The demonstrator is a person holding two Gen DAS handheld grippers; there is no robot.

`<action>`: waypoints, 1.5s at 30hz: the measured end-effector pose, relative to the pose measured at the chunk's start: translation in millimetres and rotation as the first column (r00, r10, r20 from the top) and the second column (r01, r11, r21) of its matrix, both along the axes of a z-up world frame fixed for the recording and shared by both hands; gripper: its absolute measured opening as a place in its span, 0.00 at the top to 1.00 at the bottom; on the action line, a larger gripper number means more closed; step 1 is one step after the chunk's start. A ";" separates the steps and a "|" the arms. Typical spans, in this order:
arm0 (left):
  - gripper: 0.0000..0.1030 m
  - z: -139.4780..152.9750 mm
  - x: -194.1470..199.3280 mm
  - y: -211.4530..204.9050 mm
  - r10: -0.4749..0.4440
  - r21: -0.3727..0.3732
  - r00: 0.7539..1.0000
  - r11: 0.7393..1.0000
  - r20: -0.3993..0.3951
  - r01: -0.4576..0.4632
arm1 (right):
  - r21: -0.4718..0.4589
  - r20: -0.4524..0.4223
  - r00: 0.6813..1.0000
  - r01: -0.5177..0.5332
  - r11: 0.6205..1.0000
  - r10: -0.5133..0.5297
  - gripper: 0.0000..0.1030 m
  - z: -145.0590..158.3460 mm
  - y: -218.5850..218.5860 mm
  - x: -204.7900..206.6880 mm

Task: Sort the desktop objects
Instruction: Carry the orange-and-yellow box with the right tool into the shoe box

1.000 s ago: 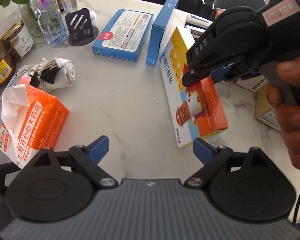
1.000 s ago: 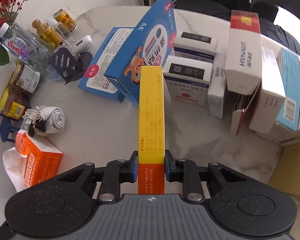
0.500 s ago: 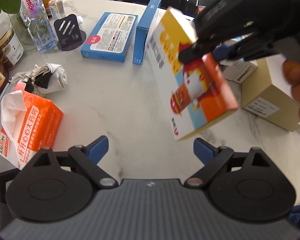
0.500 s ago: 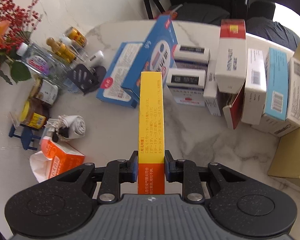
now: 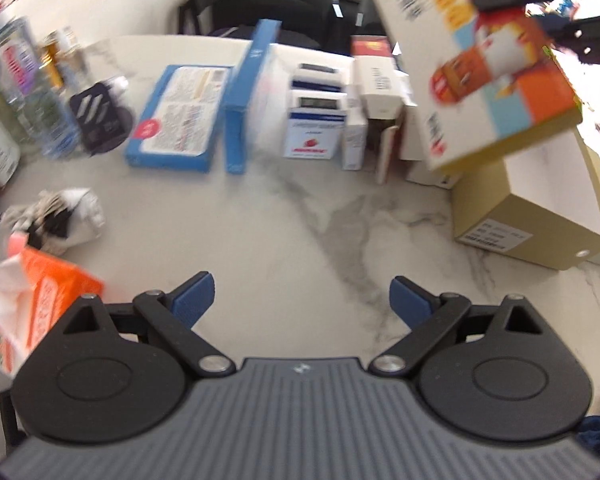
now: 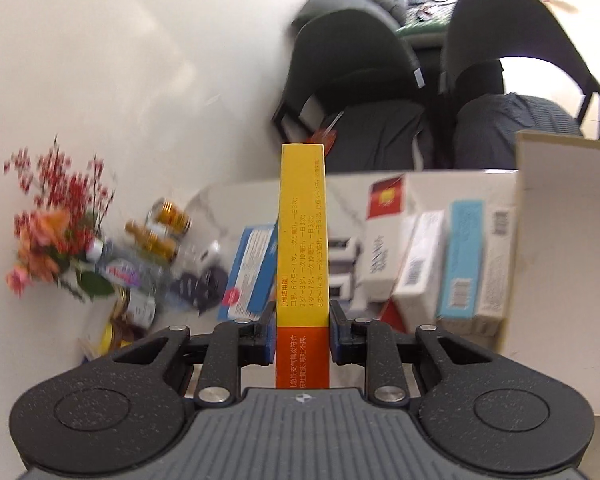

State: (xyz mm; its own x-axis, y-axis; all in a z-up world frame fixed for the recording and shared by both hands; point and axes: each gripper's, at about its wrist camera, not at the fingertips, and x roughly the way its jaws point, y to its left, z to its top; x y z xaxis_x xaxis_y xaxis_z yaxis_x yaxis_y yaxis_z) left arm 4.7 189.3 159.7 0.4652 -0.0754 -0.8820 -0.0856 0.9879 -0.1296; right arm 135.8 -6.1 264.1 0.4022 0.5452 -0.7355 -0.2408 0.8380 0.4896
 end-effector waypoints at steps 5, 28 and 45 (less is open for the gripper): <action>0.06 -3.7 21.7 -28.8 -0.079 -0.010 0.997 0.997 0.004 0.079 | -0.004 0.046 0.985 0.166 0.986 -0.165 0.74 11.9 -61.0 15.2; 0.06 -21.4 63.3 -87.2 -0.199 0.019 0.978 0.980 -0.061 0.200 | -0.198 -0.040 0.945 0.312 0.929 -0.325 0.73 -137.4 -119.7 110.5; 0.06 -31.0 70.4 -89.3 -0.196 -0.010 0.978 0.981 -0.074 0.196 | 0.023 -0.137 0.933 0.339 0.940 -0.333 0.69 -148.3 -135.7 131.3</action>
State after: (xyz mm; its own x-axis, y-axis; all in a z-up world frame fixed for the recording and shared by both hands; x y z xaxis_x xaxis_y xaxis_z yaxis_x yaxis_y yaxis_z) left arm 75.0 100.1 128.6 0.3741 -0.1606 -0.9134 0.1003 0.9861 -0.1323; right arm 267.1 -141.8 115.8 0.4714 0.4285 -0.7709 0.1189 0.8352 0.5369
